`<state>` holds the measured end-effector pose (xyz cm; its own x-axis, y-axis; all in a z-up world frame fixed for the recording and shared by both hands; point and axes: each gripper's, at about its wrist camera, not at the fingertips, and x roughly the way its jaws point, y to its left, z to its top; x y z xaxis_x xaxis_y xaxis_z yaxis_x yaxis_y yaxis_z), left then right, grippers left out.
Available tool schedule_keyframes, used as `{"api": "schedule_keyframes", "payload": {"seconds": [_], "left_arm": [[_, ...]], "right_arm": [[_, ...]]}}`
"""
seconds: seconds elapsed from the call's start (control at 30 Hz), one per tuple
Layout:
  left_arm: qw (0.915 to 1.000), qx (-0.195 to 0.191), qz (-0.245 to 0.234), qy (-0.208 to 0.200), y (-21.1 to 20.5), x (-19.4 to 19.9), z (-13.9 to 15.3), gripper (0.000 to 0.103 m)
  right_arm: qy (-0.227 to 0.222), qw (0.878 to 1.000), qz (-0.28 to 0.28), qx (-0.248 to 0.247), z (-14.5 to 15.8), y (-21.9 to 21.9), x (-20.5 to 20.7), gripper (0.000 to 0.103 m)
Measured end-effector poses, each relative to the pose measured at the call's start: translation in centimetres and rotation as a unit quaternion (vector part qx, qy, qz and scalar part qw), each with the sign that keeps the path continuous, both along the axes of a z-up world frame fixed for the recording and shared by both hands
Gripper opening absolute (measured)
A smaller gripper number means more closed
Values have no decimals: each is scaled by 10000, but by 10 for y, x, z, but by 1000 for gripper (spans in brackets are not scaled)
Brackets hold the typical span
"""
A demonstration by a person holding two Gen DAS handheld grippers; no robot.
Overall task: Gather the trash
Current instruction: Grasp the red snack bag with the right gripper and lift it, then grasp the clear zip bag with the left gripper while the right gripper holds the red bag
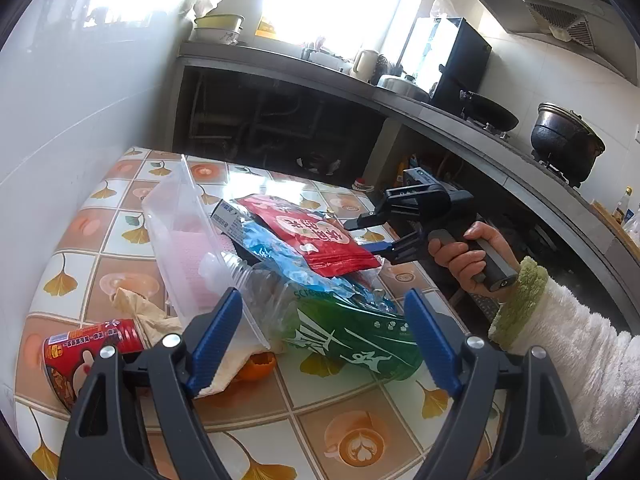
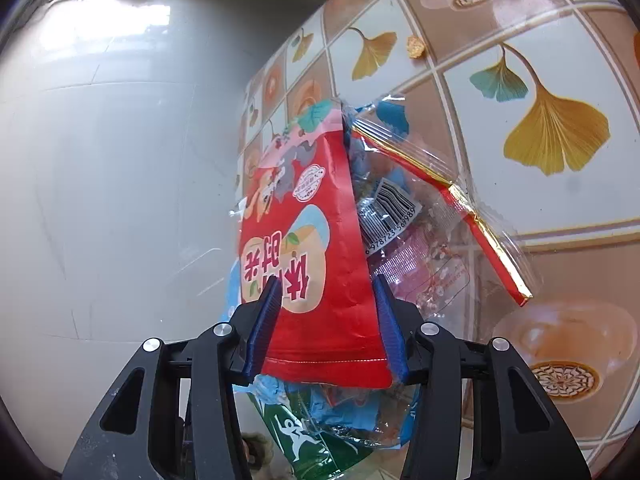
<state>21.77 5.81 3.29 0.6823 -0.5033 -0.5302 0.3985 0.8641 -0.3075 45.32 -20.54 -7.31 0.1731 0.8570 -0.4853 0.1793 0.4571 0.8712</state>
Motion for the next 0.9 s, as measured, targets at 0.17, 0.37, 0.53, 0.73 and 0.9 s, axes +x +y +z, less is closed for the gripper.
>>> {"api": "schedule_keyframes", "payload": {"seconds": [0.17, 0.37, 0.53, 0.73, 0.9], "left_arm": [[10000, -26, 31, 20, 2, -2, 1, 81], [10000, -55, 71, -27, 6, -10, 4, 81], [9999, -113, 83, -28, 9, -16, 5, 81], [9998, -180, 10, -87, 8, -26, 9, 81], [9996, -247, -73, -102, 6, -34, 13, 79]], "right_arm": [[131, 9997, 61, 185, -9, 7, 2, 21], [-64, 9984, -184, 525, -2, -2, -13, 4], [-444, 9935, -427, 961, 26, -12, -38, 0], [-1068, 9849, -570, 1239, 75, -29, -77, 0], [-1436, 9784, -782, 1266, 101, -44, -125, 0]]}}
